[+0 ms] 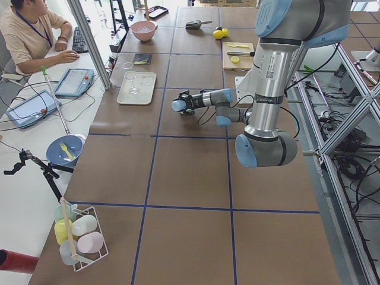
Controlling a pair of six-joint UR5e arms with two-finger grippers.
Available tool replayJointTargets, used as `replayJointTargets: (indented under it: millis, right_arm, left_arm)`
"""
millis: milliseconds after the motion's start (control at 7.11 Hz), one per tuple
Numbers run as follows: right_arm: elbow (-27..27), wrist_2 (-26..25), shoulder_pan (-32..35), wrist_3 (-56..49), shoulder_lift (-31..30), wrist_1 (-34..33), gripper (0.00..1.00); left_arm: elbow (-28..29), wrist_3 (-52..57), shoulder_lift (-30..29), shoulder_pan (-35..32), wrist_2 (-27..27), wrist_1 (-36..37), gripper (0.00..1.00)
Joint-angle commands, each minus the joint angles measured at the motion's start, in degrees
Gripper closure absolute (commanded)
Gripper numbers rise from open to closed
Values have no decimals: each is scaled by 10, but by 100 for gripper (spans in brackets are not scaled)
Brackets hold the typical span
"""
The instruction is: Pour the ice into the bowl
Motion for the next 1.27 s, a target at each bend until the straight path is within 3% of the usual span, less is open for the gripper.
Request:
replayJointTargets:
  millis: [0, 422, 844, 1126]
  right_arm:
    - [-1, 0, 0, 0, 0, 0, 0]
    - [0, 0, 0, 0, 0, 0, 0]
    - [1, 0, 0, 0, 0, 0, 0]
    - [3, 0, 0, 0, 0, 0, 0]
  left_arm:
    - [-1, 9, 0, -1, 10, 0, 100]
    - [-2, 27, 8, -2, 11, -2, 100]
    - [-18, 50, 13, -4, 13, -101, 100]
    - [-18, 34, 24, -4, 17, -130, 100]
